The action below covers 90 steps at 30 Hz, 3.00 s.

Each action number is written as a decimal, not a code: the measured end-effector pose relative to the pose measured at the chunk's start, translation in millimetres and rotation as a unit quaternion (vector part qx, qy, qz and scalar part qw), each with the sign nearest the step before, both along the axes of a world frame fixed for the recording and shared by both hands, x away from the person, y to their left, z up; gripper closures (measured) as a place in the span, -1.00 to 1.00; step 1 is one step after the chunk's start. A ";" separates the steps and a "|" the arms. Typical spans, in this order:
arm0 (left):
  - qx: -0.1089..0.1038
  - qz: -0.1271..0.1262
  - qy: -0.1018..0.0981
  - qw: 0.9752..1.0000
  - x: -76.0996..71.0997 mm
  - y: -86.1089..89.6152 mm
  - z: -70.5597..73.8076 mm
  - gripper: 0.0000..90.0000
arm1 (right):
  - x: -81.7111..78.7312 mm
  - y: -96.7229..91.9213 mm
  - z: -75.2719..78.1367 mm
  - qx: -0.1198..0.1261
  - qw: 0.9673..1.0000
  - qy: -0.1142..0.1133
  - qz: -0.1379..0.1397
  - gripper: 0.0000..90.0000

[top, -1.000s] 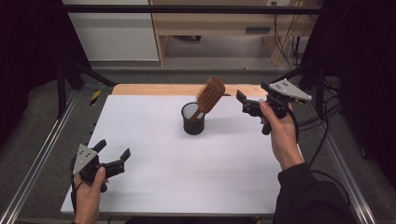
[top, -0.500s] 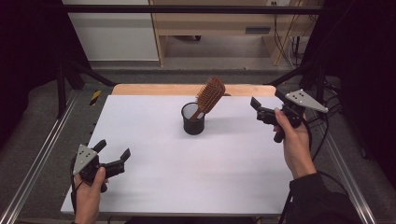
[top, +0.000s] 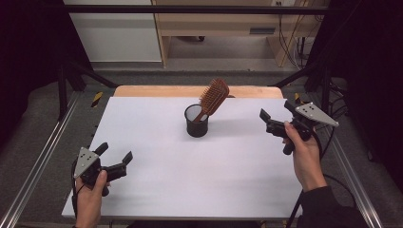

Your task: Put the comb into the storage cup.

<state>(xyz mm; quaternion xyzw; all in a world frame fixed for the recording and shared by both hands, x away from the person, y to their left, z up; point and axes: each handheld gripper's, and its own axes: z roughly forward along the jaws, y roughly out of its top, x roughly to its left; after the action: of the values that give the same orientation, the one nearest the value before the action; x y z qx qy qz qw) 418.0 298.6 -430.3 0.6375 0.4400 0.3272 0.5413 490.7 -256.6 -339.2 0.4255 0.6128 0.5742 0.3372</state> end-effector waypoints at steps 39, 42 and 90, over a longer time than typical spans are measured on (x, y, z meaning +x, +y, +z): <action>-0.003 -0.006 -0.004 1.000 -3.9 5.1 1.3 -0.95 | -38.6 -28.9 -59.2 -0.009 0.999 0.026 -0.019 -0.90; -0.002 -0.009 -0.005 1.000 -5.2 5.4 1.7 -0.95 | -40.5 -32.1 -65.8 -0.008 0.999 0.030 -0.022 -0.90; 0.004 -0.050 -0.039 0.998 -23.5 4.0 -5.9 -0.95 | -58.5 14.1 -120.2 -0.029 0.996 0.028 0.080 -0.89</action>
<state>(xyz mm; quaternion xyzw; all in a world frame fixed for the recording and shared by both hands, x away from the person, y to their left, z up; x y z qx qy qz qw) 394.4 302.6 -436.1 0.6472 0.3852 0.3260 0.5714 432.2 -242.5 -459.4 0.3812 0.6704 0.5693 0.2850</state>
